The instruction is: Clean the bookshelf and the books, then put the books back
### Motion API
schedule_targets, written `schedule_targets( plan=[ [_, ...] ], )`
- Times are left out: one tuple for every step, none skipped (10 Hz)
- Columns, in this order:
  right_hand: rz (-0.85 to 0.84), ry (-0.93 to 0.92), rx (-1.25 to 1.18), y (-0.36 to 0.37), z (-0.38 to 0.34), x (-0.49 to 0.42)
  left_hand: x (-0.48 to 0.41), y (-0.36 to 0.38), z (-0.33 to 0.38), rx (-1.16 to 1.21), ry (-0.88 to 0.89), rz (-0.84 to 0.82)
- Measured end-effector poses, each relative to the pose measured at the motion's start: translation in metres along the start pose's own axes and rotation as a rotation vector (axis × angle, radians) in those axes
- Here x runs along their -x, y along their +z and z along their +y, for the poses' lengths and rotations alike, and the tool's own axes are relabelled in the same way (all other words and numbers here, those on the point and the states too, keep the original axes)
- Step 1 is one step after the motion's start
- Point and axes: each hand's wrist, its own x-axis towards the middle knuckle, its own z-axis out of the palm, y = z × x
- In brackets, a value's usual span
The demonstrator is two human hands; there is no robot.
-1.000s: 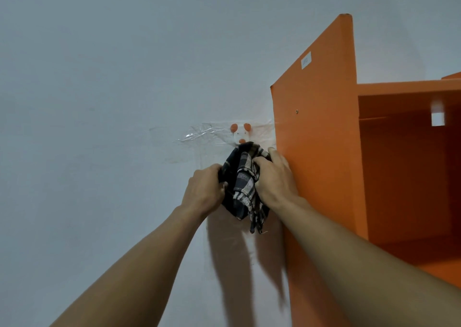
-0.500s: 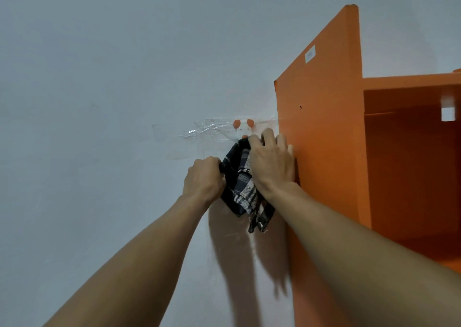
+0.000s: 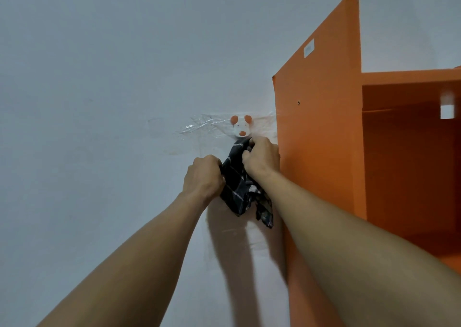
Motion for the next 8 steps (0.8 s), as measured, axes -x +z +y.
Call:
schedule_targets(
  plan=[
    [-0.067, 0.088, -0.060, -0.005, 0.006, 0.000, 0.008, 0.005, 0.000, -0.013, -0.007, -0.030],
    [-0.117, 0.072, -0.036, -0.011, 0.004, 0.005, 0.013, 0.003, -0.001, -0.029, -0.012, -0.053],
    [-0.125, 0.032, -0.022, -0.013, -0.001, 0.012, 0.017, -0.003, 0.000, -0.029, -0.043, -0.055],
    [-0.102, 0.020, -0.002, -0.019, -0.007, 0.017, 0.023, -0.009, 0.008, -0.028, -0.086, -0.052],
    [-0.114, 0.015, 0.022, -0.027, -0.009, 0.020, 0.029, -0.017, 0.016, -0.064, -0.109, -0.030],
    [-0.136, -0.015, 0.075, -0.039, -0.013, 0.028, 0.039, -0.029, 0.026, -0.100, -0.134, -0.008],
    [-0.163, -0.091, 0.136, -0.055, -0.015, 0.037, 0.054, -0.043, 0.038, -0.166, -0.160, 0.005],
    [-0.182, -0.173, 0.141, -0.076, -0.023, 0.054, 0.075, -0.061, 0.052, -0.236, -0.198, 0.045]
  ],
)
